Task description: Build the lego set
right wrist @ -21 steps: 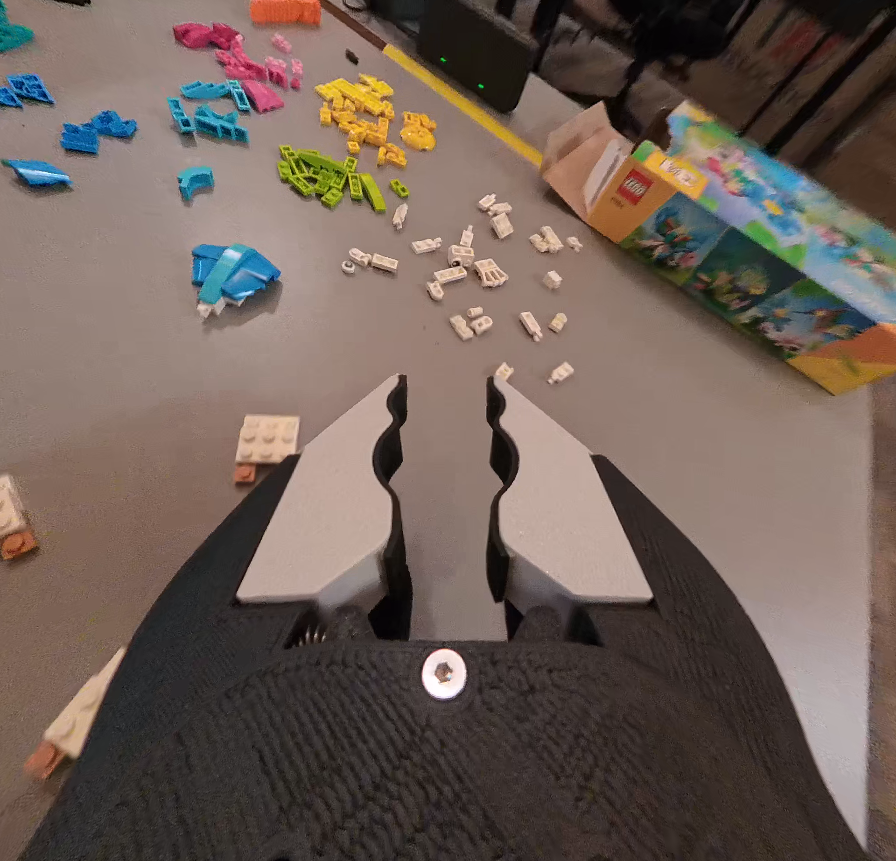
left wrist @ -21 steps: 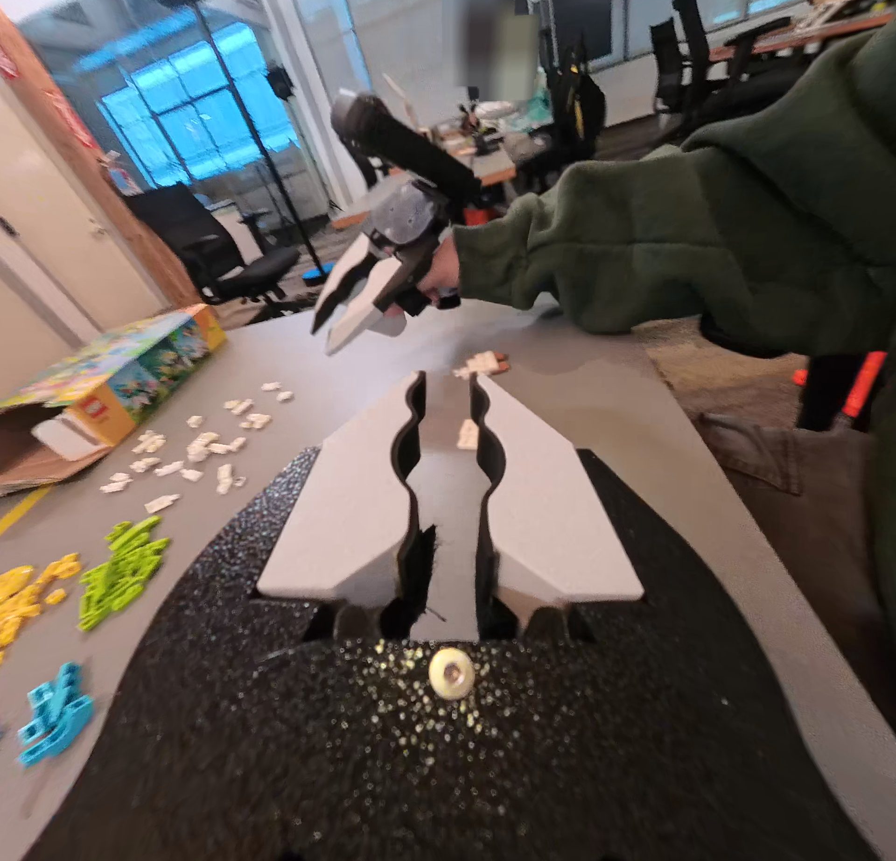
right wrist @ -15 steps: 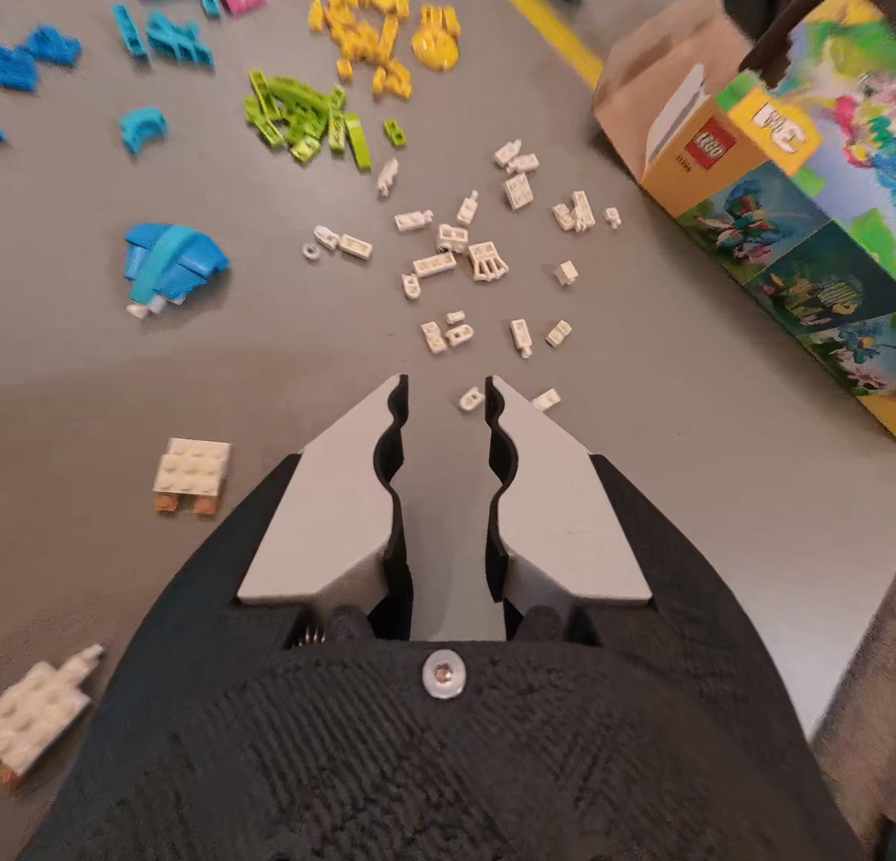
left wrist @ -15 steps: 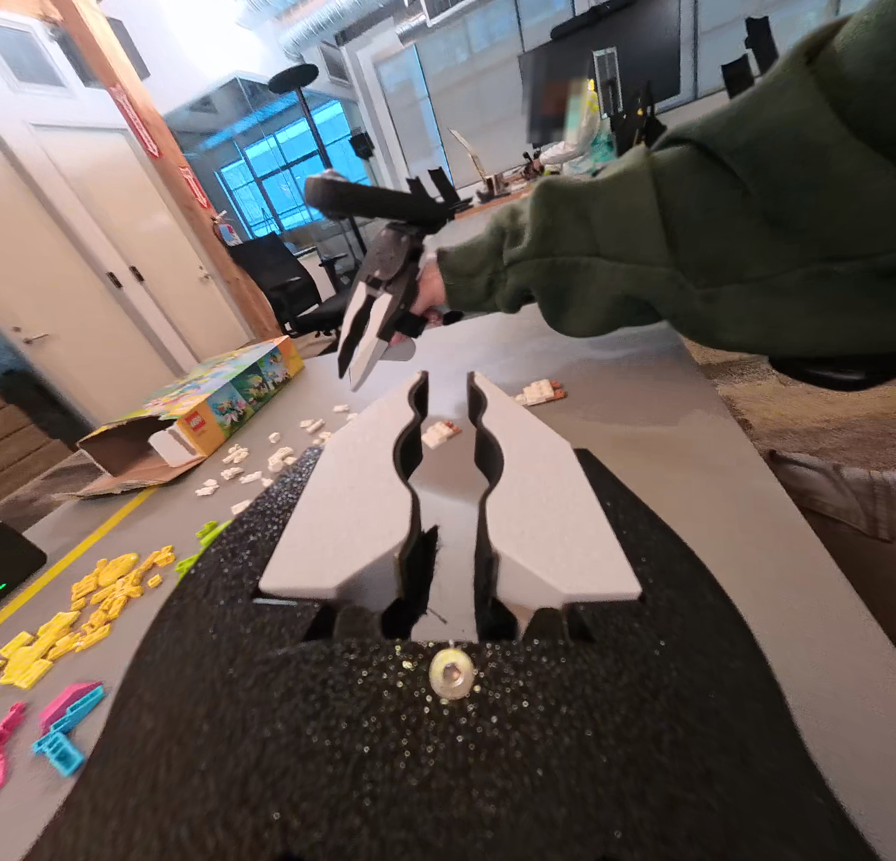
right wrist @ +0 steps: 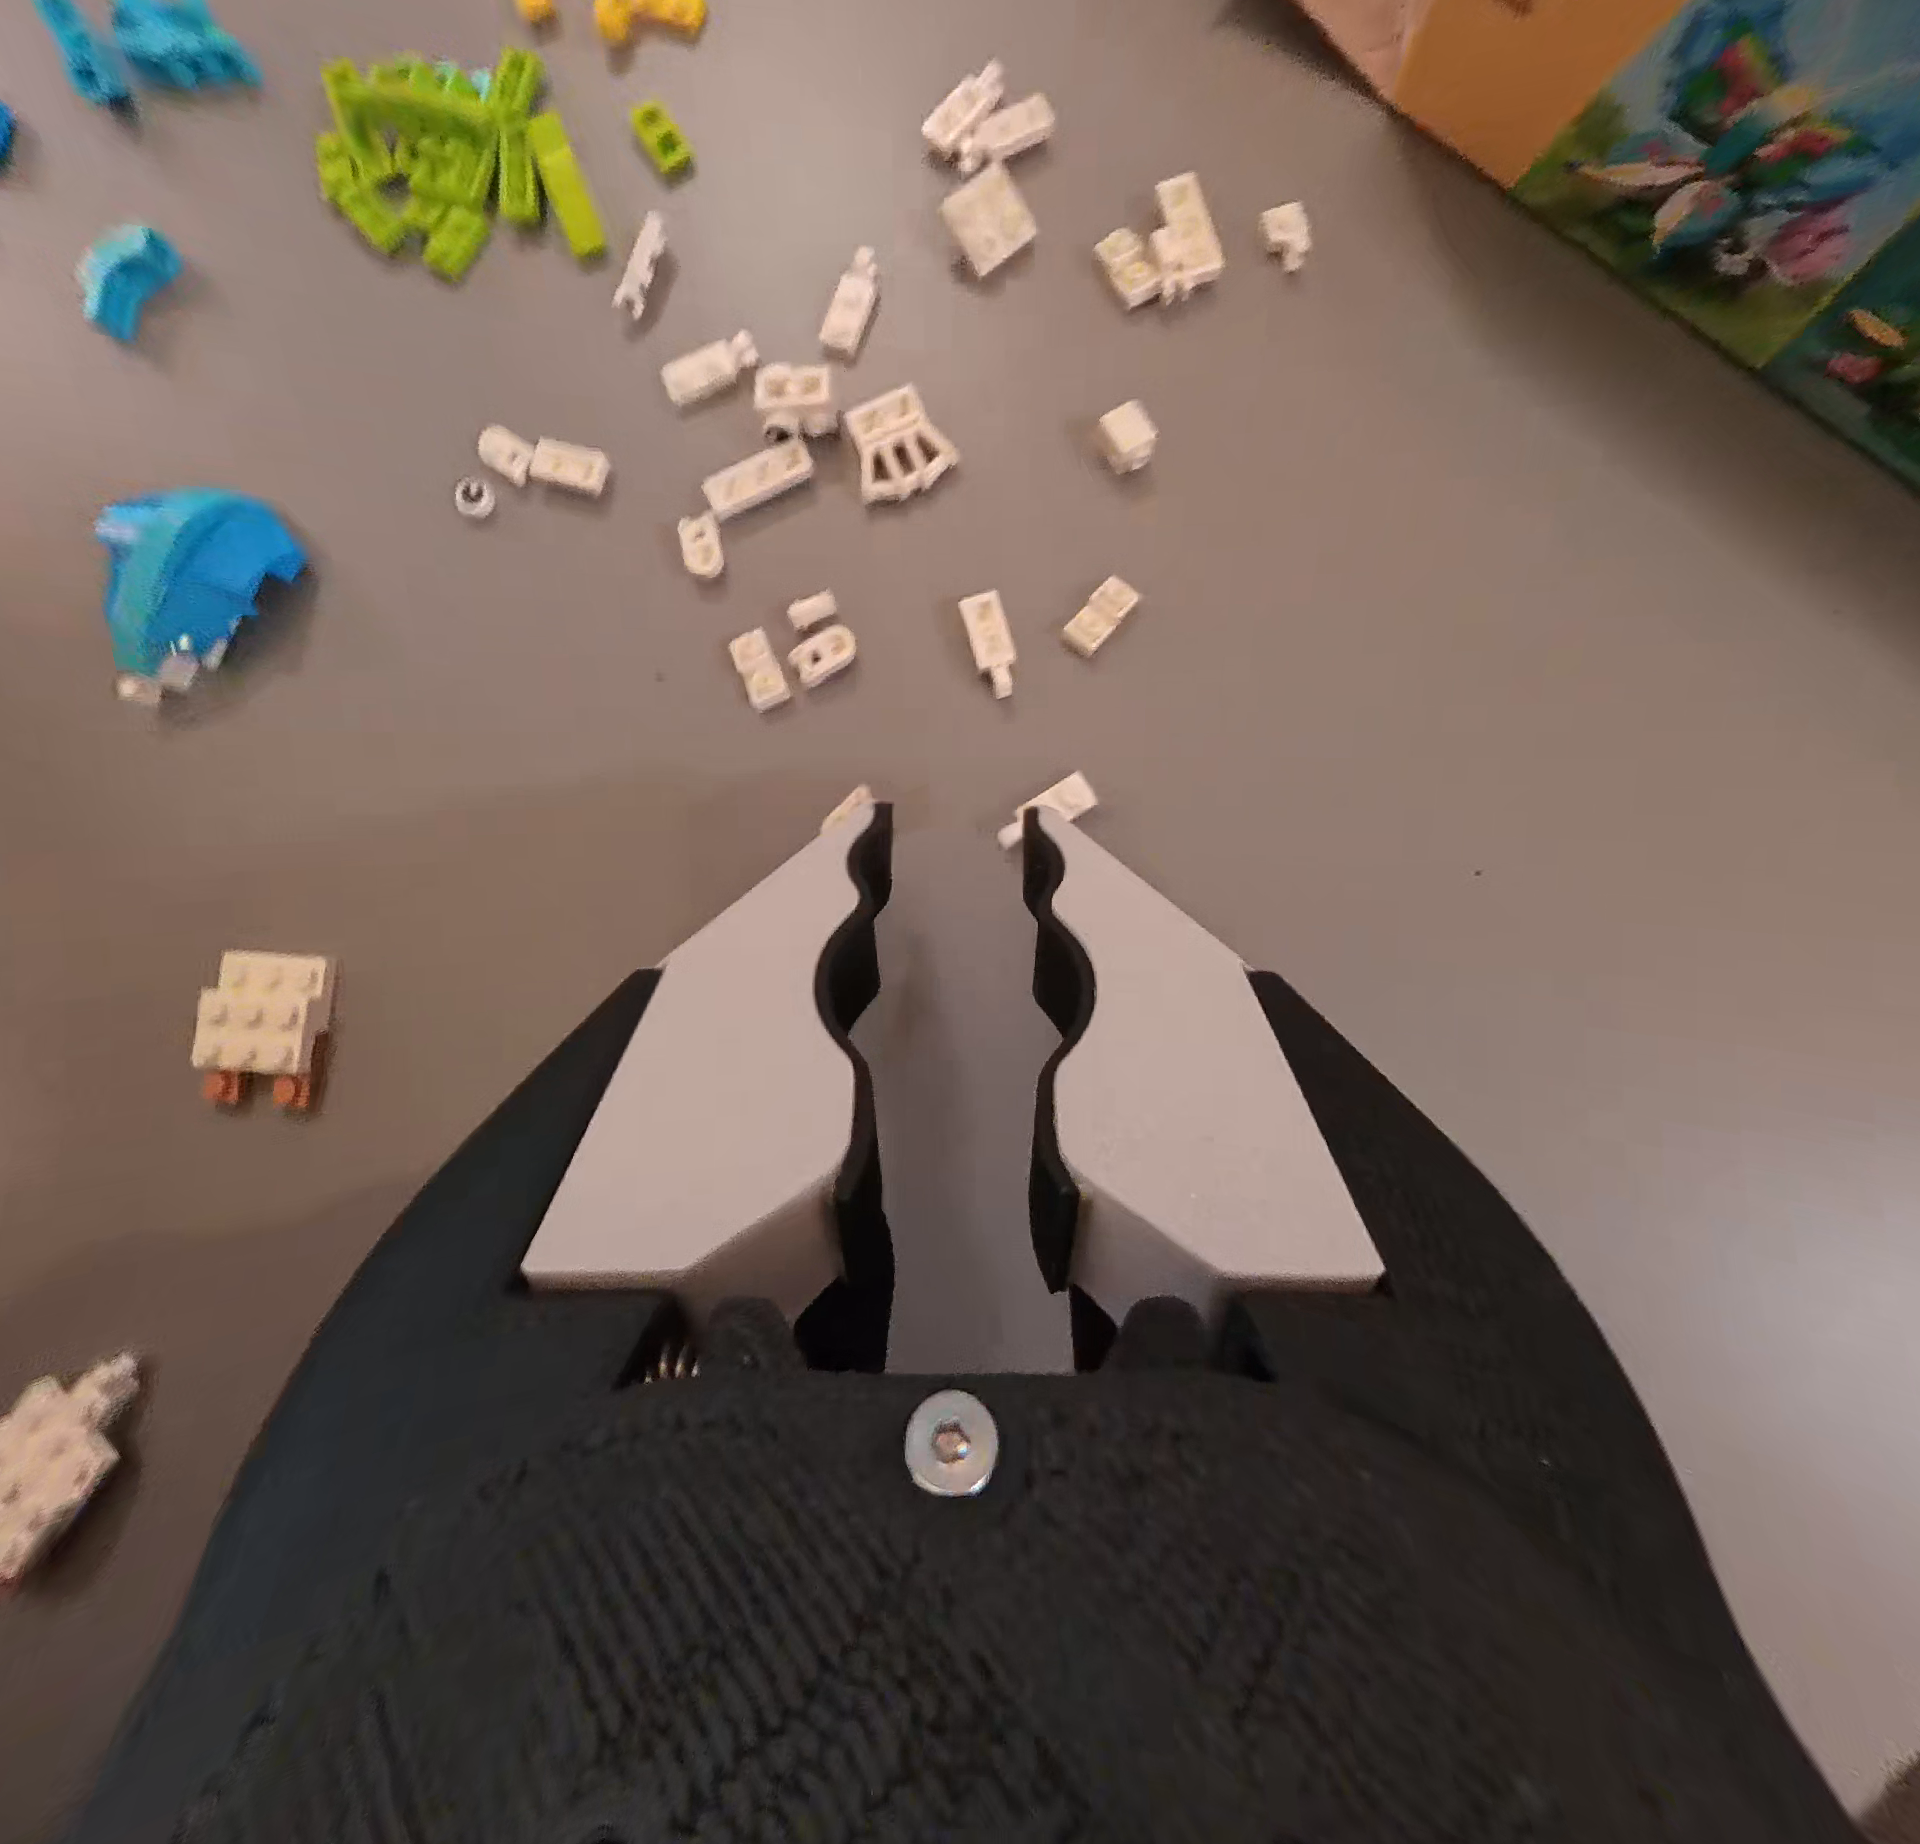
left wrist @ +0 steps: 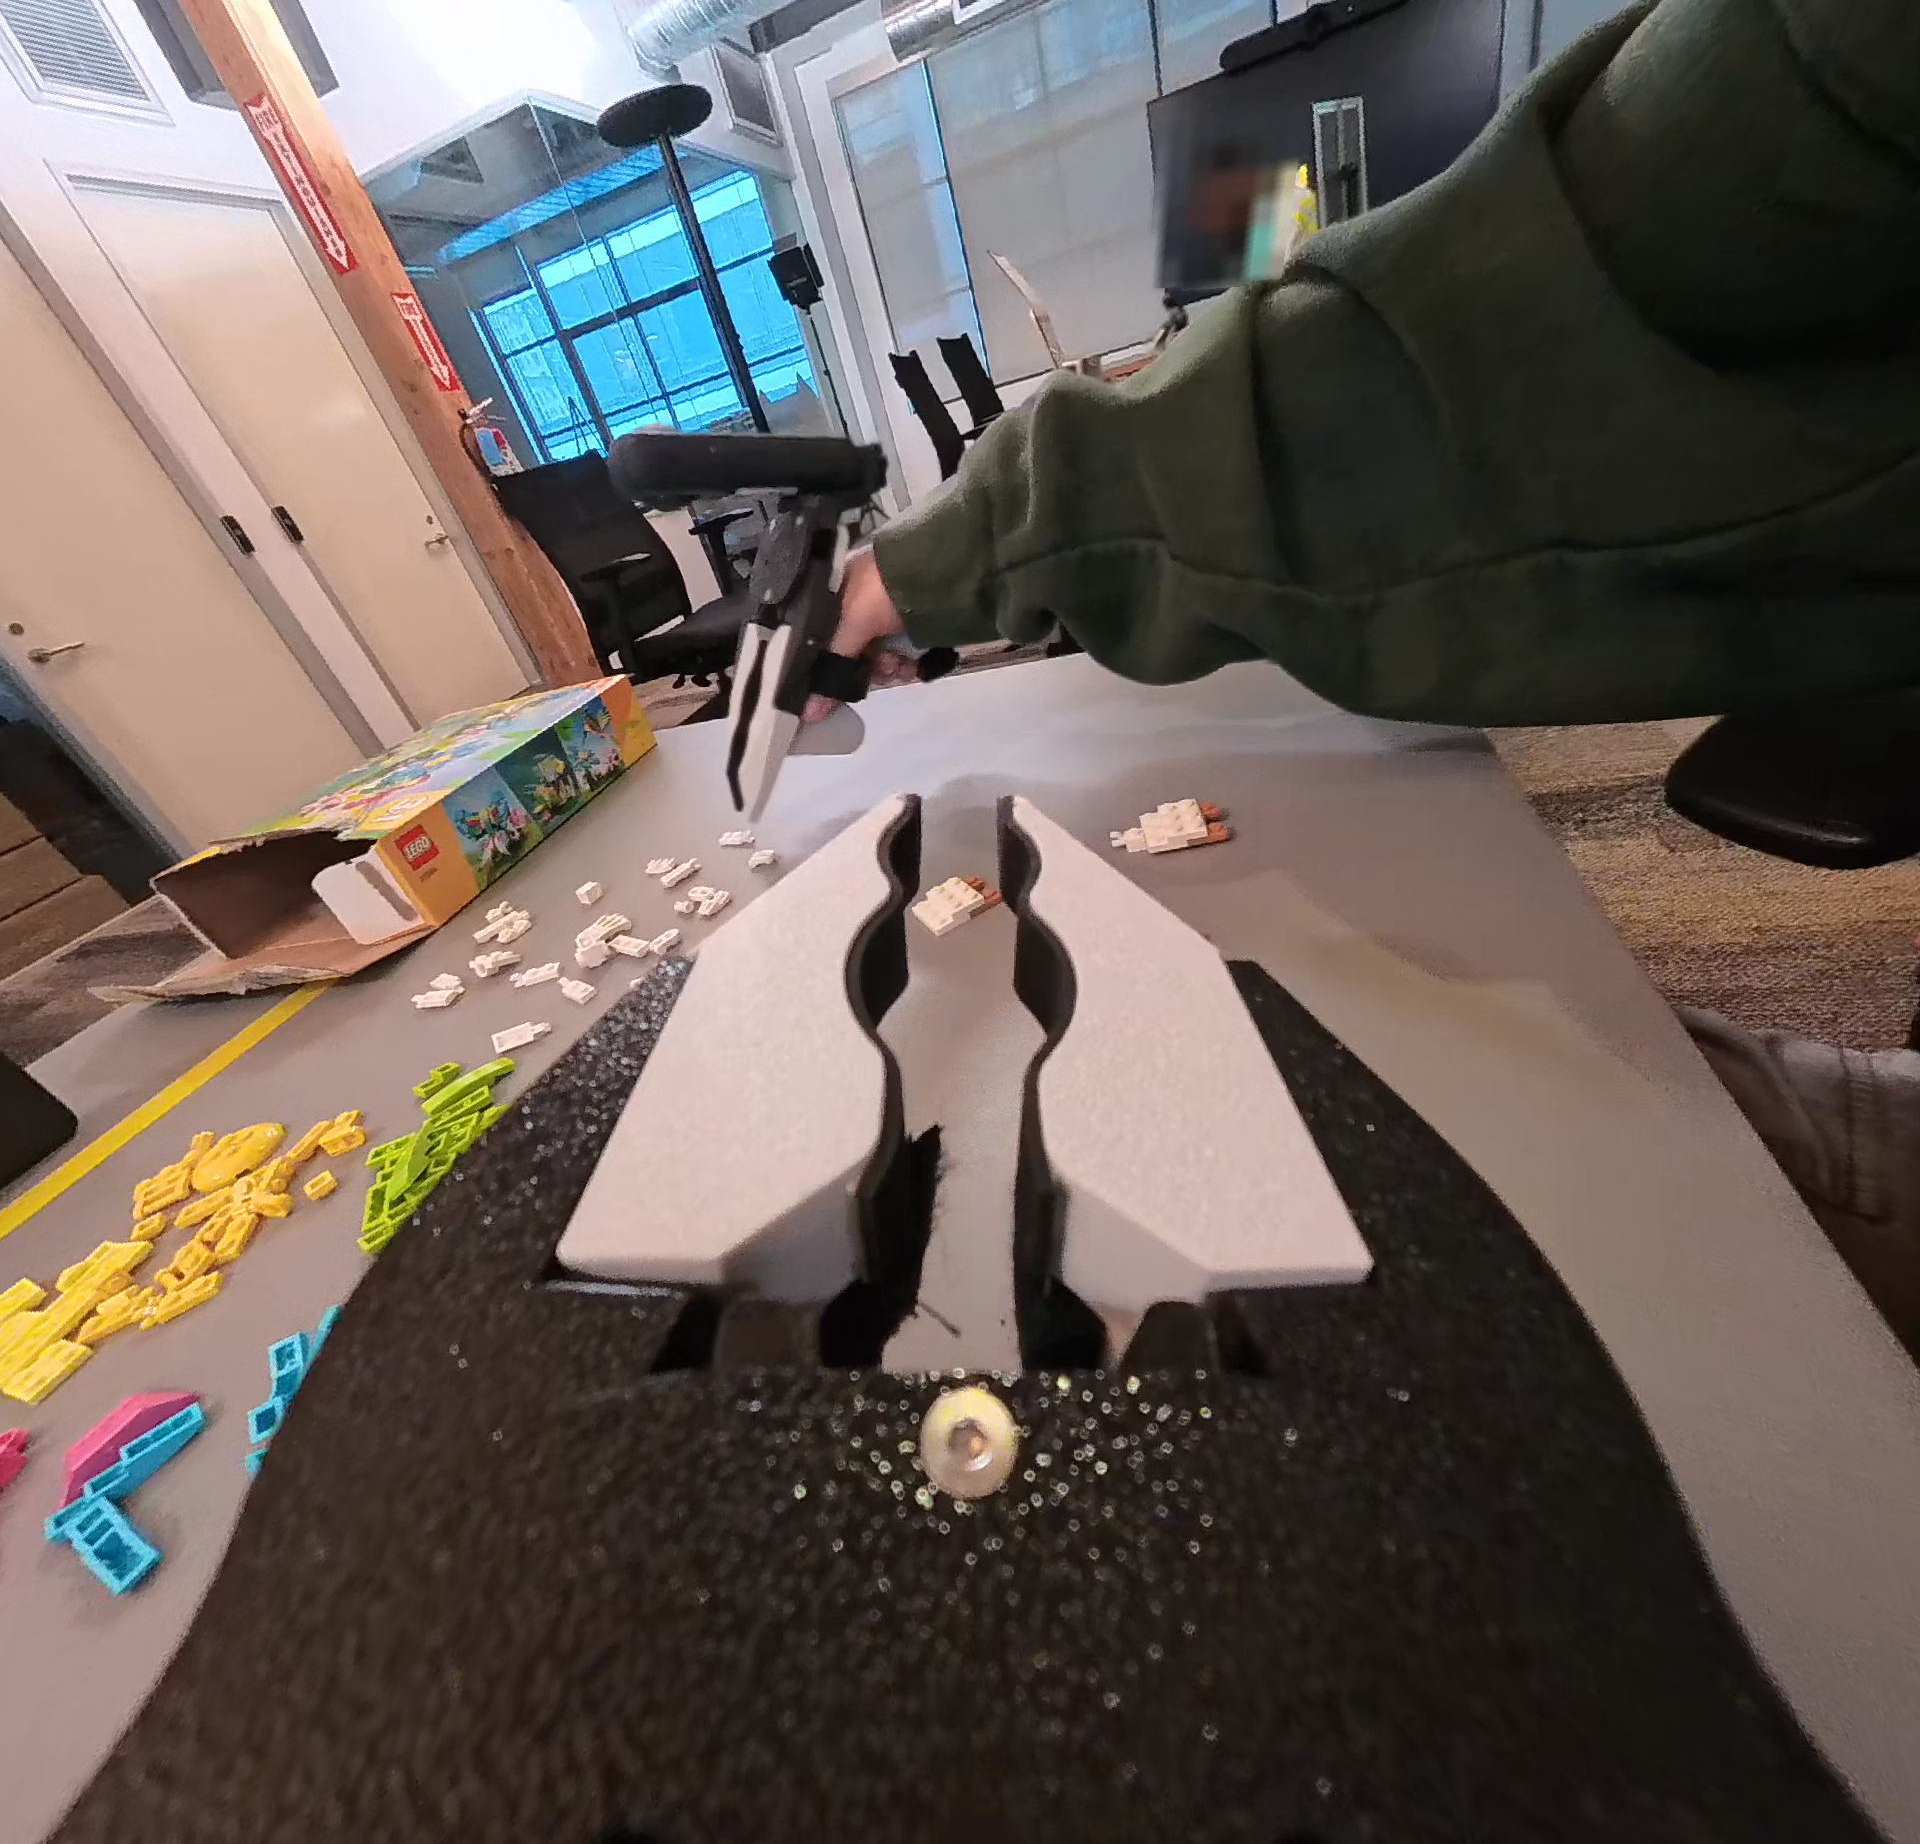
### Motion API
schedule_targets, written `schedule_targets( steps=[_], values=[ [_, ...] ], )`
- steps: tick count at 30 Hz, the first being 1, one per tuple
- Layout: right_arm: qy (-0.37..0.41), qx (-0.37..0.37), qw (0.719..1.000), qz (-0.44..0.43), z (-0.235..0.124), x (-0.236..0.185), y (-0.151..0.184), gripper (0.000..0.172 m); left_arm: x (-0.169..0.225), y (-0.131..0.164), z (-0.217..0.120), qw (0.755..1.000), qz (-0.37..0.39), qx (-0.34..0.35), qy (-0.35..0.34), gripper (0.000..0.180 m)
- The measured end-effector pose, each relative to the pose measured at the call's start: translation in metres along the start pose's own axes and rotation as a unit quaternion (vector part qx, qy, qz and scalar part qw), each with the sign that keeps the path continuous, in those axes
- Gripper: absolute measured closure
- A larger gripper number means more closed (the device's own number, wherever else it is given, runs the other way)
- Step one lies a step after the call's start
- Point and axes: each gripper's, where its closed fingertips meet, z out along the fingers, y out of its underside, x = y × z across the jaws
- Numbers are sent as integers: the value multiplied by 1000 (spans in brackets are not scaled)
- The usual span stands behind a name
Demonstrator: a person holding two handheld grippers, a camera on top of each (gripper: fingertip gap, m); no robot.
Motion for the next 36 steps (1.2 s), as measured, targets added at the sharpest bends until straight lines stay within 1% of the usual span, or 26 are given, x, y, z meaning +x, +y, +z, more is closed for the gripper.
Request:
schedule_targets(
  steps=[2,5,9,13,18,23,26,30,33,36],
  values=[
    [-9,14,1000,19,3,5,-7,148,-1,0,-1,1000,-6,2,-1,169],
    [-1,14,1000,-18,10,11,-14,149,-4,1,-1,1000,-13,1,-4,169],
    [-77,39,994,-64,20,-17,-27,150,-5,3,0,1000,-20,-3,-3,169],
    [-99,14,992,-78,29,-22,-22,150,-4,4,0,1000,-21,-6,1,169],
    [-116,22,991,-66,31,-23,-27,149,-6,5,0,1000,-25,-6,-2,170],
    [-90,9,993,-76,32,-23,-24,147,-8,5,-1,999,-32,-5,-4,170],
    [-68,19,995,-74,30,-21,-27,146,-7,5,0,999,-32,-5,-3,170],
    [-26,68,997,4,28,-6,-42,136,-8,6,0,1000,-27,-9,-5,170],
    [36,102,993,37,21,18,-51,136,-10,7,-1,1000,-24,-11,-10,170],
    [70,104,991,57,21,35,-54,139,-12,9,-2,999,-31,-15,-10,170]
  ],
)
